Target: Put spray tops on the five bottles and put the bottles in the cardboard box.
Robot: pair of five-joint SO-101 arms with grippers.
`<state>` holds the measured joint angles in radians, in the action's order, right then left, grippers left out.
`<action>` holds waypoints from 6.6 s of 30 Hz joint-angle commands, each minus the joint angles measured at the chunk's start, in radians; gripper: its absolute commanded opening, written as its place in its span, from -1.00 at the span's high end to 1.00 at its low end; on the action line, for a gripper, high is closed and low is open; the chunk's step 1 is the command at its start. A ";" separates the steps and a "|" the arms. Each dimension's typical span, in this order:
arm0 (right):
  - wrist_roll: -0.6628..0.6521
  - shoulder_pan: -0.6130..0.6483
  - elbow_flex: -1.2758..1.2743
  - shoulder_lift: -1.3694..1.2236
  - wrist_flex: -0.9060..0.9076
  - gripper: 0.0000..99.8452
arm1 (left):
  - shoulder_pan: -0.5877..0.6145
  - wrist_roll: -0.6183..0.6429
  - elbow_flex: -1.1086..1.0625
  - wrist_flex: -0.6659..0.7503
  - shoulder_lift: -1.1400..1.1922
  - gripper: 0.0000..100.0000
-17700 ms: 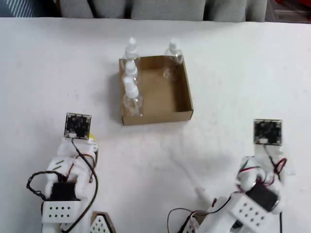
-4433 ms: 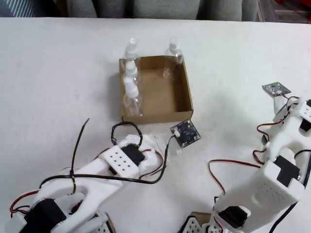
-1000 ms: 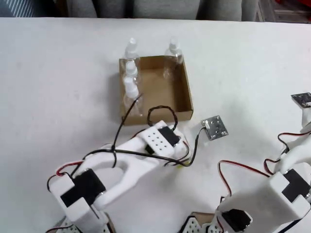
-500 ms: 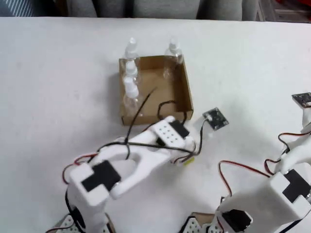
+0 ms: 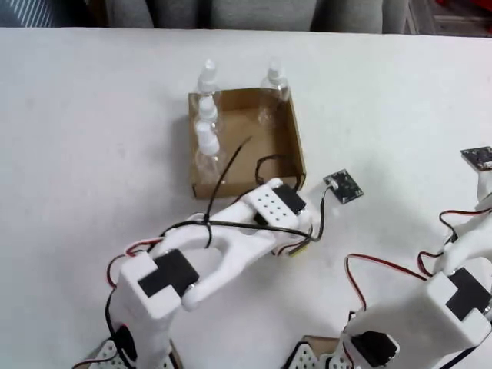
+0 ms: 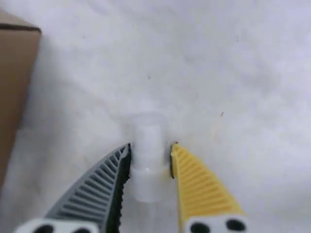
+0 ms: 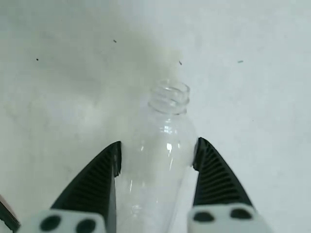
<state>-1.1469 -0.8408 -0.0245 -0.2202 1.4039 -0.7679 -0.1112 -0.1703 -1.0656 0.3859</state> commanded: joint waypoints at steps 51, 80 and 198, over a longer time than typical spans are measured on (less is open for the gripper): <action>1.049 1.213 -1.297 2.011 -0.412 0.97 | 0.458 -0.011 -0.486 -0.020 -1.693 0.96; 1.026 1.469 -1.501 2.023 -0.811 0.97 | 0.360 0.178 -0.511 0.790 -1.609 0.96; 1.135 1.276 -1.562 2.023 -1.020 0.97 | -0.012 -0.044 -1.413 0.522 -2.028 0.96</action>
<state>-0.0192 0.3759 -1.6494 1.7944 0.3636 -0.7633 -0.1465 -1.5251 -0.6958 -1.6226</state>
